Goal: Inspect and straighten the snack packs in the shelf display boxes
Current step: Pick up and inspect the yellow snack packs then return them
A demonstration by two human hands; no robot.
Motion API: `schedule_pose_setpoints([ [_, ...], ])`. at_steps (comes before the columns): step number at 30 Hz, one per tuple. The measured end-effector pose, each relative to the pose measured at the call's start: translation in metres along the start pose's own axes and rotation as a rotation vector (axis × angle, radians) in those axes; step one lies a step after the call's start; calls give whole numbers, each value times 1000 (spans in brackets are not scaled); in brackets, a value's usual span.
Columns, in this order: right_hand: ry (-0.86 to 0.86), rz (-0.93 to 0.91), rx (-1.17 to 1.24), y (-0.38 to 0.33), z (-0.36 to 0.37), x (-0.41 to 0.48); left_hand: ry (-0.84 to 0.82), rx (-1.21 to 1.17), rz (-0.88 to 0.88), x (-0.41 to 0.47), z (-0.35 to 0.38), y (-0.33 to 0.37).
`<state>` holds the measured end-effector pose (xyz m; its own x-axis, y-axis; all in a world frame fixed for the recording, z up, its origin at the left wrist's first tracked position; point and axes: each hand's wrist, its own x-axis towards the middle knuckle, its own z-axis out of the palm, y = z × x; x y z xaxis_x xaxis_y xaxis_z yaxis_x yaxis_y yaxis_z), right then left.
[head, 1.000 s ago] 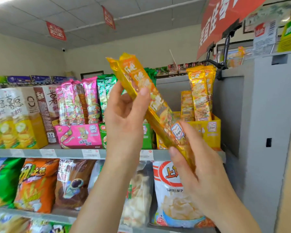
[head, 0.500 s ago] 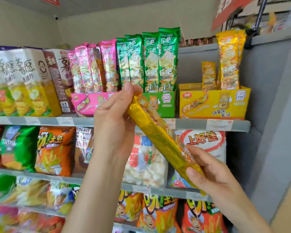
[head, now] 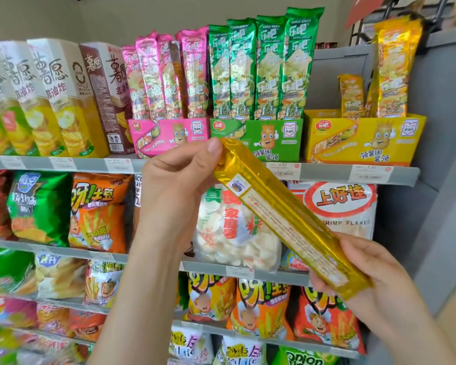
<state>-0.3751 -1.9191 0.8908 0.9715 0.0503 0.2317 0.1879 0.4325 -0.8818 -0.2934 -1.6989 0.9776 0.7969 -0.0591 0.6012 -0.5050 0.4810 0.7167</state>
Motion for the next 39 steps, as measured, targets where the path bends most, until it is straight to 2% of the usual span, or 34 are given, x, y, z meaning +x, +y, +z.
schedule_pose_setpoints([
  [3, 5, 38, -6, 4, 3, 0, 15, 186, 67, -4, -8, 7],
  [7, -3, 99, 3, 7, -1, -2, -106, 560, 91, -6, -22, 20],
  [11, 29, 125, -15, 7, -9, -4, -109, 693, 124, -7, -22, 19],
  [14, 155, 123, -61, 6, -17, -7, -85, 631, 87, -5, -27, 20],
  [17, 147, 61, -67, 7, -20, -5, -137, 537, 12, -5, -30, 13],
  [20, 113, 8, -46, 11, -16, -3, -106, 474, -64, -11, -28, -4],
  [22, 135, 7, -68, 14, -14, -2, -33, 405, -68, -14, -21, -13],
  [25, 135, 33, -98, 20, -8, -1, 177, 174, -59, -13, -7, -18],
  [27, 155, 54, -57, 24, -4, 0, 228, 16, -78, -13, 0, -22],
  [31, 190, 60, 15, 28, 7, 2, 180, -173, -95, -16, 14, -30],
  [39, 203, -57, 96, 25, 20, 6, 42, -110, -188, -43, 39, -56],
])
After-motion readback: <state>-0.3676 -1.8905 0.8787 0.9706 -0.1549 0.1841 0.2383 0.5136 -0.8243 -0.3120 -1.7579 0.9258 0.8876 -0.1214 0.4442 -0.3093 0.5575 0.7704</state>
